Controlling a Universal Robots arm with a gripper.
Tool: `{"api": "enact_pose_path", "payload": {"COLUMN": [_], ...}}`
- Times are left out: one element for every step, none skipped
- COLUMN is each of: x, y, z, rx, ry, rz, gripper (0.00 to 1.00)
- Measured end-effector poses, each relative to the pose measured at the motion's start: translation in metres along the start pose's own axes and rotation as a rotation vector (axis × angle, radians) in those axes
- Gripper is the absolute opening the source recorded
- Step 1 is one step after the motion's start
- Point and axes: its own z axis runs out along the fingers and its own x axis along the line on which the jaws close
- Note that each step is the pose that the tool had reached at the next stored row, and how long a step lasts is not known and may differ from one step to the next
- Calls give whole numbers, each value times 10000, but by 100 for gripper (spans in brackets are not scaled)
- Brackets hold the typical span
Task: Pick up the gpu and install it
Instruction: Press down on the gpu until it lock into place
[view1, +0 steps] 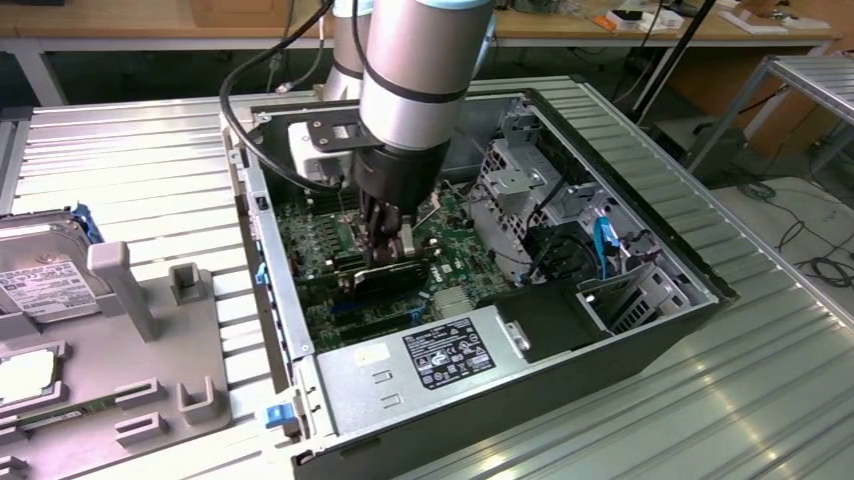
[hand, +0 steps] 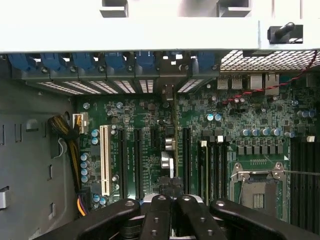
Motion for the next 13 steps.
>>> {"api": "enact_pose_path", "payload": {"x": [0,1,2,3,3,3,4,3,4,4,5,4,5], "y": [0,0,0,0,-1,-1,-1,-2,-2,-1,-2,-4,-3], "z": [25,43,80,113,141,152,152,154,160,168,179,209,213], "rx": [1,1,1,2,7,12,12,13,14,11,9,19,13], "ry": [-1,0,1,1,0,2,4,12,26,46,61,58,64], "rz": [1,1,1,1,2,2,2,1,2,3,4,2,4], "gripper": [11,11,11,11,11,11,11,11,11,11,11,11,11]}}
